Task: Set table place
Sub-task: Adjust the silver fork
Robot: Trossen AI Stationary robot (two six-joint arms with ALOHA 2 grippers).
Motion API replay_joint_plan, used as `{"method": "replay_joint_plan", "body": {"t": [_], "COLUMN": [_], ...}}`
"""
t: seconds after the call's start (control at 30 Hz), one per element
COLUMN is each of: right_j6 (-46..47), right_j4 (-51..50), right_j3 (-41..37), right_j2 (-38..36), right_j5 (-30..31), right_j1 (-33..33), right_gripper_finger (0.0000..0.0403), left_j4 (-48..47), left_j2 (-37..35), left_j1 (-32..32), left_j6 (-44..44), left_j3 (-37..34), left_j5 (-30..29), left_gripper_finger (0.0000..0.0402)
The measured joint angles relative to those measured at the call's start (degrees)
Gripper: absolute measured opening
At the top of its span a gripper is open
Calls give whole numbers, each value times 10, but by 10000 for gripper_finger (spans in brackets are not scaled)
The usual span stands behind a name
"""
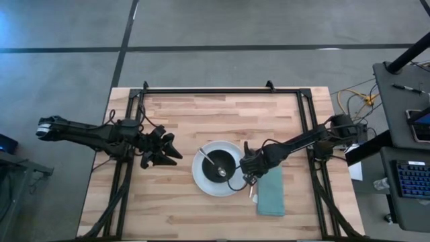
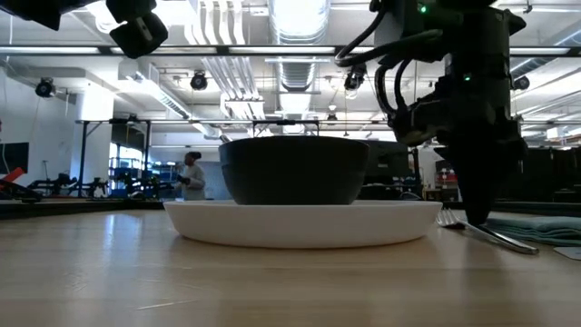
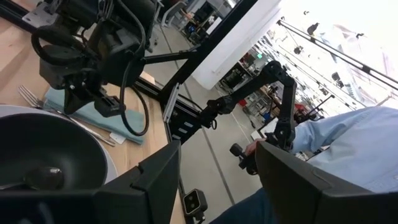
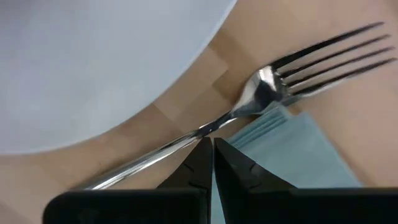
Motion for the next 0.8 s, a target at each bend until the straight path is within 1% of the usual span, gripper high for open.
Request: {"method": "replay_joint_plan", "body": {"t": [0.13,0.33,0.63,0.8], "right_j6": [-2,-20,-62,-71], "right_j4": [0,2,3,3], "right_j3": [0,0,0,0], "right_j2": [0,0,-1,-1], "right_j5": [35,65,87,86], "right_j1": [-4,-27,-65,-76], "right_gripper_finger": [8,8,8,9], "left_j4": [0,0,0,0], "left_j2": [0,0,0,0], "left_j1": [0,0,0,0], "left_j6": [0,0,-1,-1], "left_j3": [0,-2,-3,-3], "left_j5": [0,0,0,0], "left_gripper_finger": [194,194,194,194]}}
